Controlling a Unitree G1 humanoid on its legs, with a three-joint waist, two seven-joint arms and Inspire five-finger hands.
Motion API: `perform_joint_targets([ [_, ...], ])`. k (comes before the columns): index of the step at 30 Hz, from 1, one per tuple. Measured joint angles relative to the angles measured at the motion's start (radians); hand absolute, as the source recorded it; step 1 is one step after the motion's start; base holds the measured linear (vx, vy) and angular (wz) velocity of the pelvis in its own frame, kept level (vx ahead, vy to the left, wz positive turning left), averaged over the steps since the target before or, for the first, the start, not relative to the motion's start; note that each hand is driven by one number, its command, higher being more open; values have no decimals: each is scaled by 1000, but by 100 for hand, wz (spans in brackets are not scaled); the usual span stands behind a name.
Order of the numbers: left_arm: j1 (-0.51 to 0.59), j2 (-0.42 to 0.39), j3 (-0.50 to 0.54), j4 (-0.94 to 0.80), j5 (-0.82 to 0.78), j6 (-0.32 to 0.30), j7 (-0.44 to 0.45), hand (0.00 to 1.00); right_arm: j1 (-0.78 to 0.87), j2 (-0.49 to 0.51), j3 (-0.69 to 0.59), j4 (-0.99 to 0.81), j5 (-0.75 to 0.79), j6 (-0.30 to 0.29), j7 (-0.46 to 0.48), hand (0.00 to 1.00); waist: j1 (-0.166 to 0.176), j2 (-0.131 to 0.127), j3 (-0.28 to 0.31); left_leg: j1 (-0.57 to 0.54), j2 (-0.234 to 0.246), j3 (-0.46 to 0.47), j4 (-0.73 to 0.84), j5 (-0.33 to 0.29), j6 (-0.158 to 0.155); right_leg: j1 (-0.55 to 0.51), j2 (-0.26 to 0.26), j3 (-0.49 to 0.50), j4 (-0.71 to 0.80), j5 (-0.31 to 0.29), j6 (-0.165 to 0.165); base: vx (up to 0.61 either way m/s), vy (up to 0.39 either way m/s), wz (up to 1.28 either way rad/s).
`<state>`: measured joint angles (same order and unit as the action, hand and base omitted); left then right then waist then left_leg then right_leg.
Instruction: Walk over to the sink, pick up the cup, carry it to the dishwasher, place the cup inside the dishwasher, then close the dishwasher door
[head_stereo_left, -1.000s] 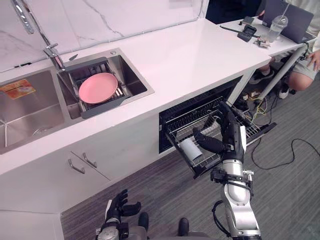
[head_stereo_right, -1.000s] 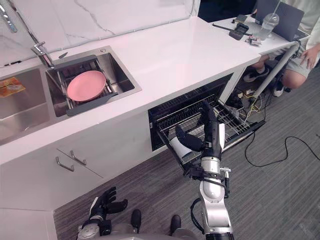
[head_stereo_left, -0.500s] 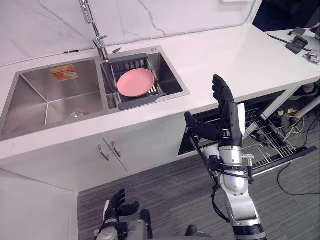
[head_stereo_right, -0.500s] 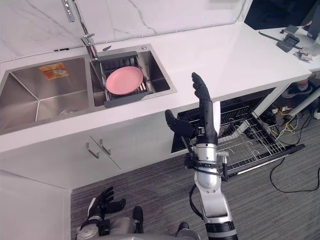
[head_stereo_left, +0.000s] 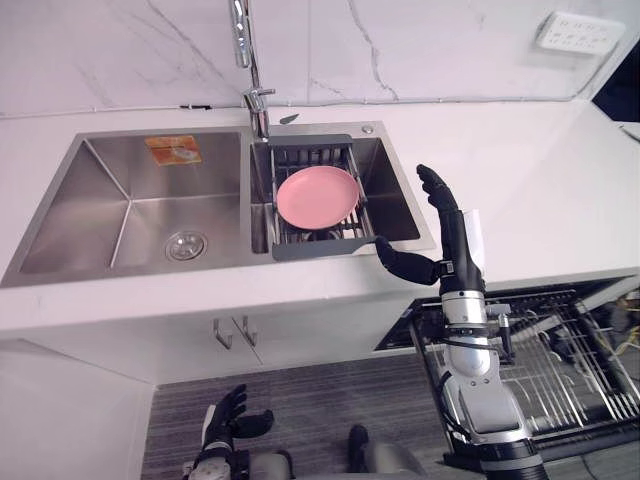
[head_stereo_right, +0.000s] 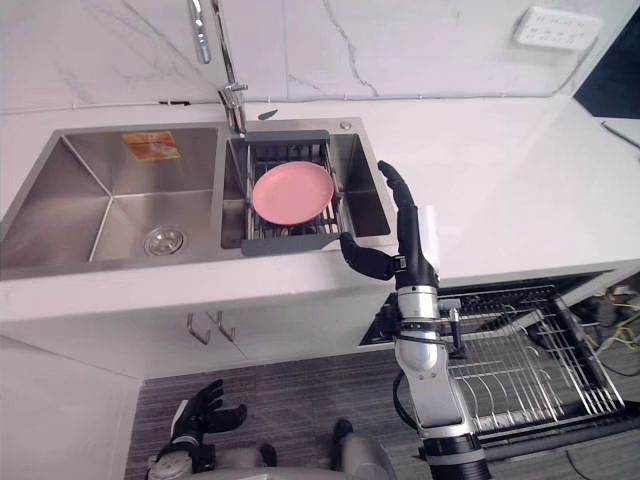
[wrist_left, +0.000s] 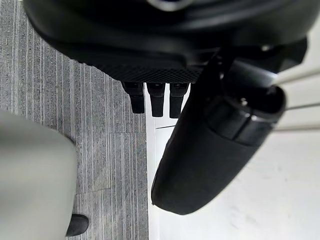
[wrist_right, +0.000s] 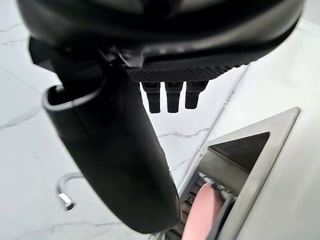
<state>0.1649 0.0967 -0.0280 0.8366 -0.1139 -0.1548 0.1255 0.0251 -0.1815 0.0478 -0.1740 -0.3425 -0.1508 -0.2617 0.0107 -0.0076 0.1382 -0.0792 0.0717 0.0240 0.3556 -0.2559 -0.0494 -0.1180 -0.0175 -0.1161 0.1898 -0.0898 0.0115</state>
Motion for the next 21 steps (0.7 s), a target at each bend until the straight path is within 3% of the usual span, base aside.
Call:
perform_joint_targets([
  [2,-4,2,4,-4,-2,-1,2,90,25,-1,-25,0,1,4,-2,90,4,-3,11,-73,31,41,216,-30,-14,92,8,-10,-68,6,-10,222,-15,13],
  [3,-6,1,4,-4,-1,-2,3,90,24,-1,-26,0,1,3,-3,90,4,0,12,-79,39,53,219,-43,-7,104,8,-7,-71,6,-10,191,51,-8],
  [4,-8,-2,1,-5,1,-4,1,90,23,-2,-35,-2,1,2,-8,90,4,7,11,-92,49,59,151,-31,-8,112,8,1,-71,6,-9,129,75,-17],
  [5,-13,-10,1,-5,11,-4,1,90,24,-7,-42,-6,1,1,-11,90,5,19,15,-98,55,59,54,45,15,118,16,6,-73,2,-3,116,104,-19],
  [8,-23,-5,-1,-4,18,-3,1,90,29,-4,-44,-8,1,2,-13,90,1,-10,16,-46,-1,65,-56,100,33,123,-29,16,-96,7,11,102,113,10],
  [10,-21,-11,0,-3,18,-3,2,90,32,-4,-44,-8,0,2,-11,90,3,-8,19,-23,-20,65,-91,113,43,138,-45,23,-109,9,13,58,72,12],
  [17,-13,-3,1,8,37,-2,-1,90,66,15,-40,12,-1,0,20,90,7,-9,20,44,-34,70,-210,167,44,148,-53,51,-115,23,36,9,9,-1],
  [18,-28,3,1,70,36,-3,0,90,69,12,10,52,-5,0,42,90,1,-20,-13,103,-52,11,-388,270,40,133,-44,79,-156,55,44,-7,-9,-4],
  [21,-28,3,1,70,36,-3,0,90,69,12,10,52,-5,0,42,90,1,-20,-13,103,-52,11,-388,270,40,133,-44,79,-156,55,44,0,0,0],
])
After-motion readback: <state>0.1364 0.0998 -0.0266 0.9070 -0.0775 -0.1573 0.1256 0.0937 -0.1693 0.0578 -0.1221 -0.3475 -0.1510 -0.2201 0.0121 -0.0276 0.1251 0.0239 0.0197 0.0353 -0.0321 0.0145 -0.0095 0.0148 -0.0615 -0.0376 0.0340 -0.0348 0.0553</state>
